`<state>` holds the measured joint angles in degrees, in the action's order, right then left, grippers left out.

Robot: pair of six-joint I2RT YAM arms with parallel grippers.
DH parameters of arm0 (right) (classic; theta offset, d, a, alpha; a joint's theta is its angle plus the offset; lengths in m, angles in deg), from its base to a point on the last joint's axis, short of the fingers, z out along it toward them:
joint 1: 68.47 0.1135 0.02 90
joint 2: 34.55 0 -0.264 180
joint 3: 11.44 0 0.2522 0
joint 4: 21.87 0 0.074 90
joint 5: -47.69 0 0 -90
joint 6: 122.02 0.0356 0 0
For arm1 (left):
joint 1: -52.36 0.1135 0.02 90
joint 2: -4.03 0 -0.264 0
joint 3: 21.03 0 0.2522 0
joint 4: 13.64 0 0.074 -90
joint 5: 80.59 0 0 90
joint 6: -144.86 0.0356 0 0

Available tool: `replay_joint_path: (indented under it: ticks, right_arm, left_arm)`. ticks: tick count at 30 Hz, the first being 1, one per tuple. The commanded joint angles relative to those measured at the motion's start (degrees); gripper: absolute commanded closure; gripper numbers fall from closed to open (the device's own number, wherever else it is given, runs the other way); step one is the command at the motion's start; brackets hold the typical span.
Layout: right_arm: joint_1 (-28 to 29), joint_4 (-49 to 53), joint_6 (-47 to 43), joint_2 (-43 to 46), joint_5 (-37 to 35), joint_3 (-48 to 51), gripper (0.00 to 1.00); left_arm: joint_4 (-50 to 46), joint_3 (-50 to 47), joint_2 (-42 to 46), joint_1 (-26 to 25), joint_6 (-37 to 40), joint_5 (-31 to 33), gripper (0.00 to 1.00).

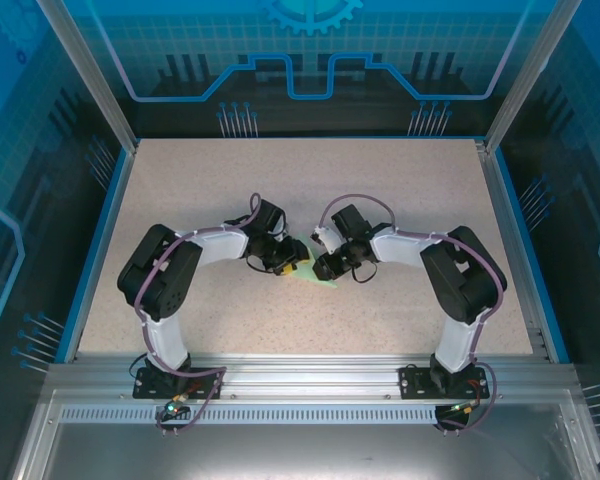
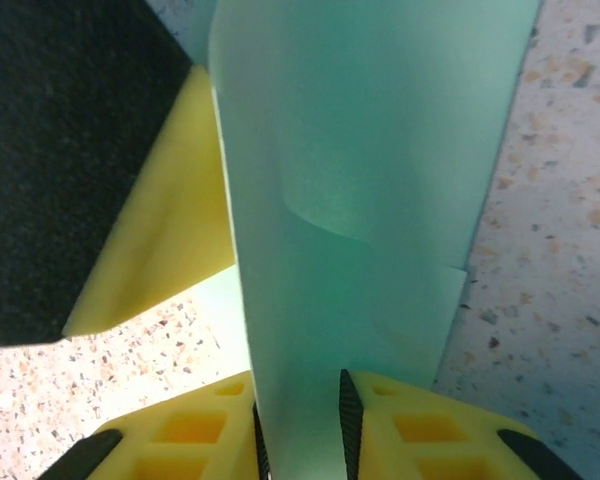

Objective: Fold a paper plane with a square sheet of paper (fold left side to right side)
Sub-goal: Fourth fold the wing at the center of the table.

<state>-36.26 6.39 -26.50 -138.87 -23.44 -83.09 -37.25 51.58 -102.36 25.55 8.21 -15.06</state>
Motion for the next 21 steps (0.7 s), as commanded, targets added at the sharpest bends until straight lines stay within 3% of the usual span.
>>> replay_joint_path:
  ticks: [1,8,21]
  right_arm:
    - [0.5,2.3,-1.2,3.6,-4.9,0.1,0.69]
    - [4.1,3.6,-2.5,5.9,-12.6,1.5,0.60]
    - [5.1,4.8,-2.6,3.6,-11.3,1.0,0.69]
  left_arm:
    - [0.8,1.7,-1.4,-0.2,-1.0,-0.1,0.53]
    - [0.5,1.7,-1.5,-0.2,-1.1,0.1,0.53]
    - [-0.2,1.6,-1.2,-0.3,-0.8,0.6,0.53]
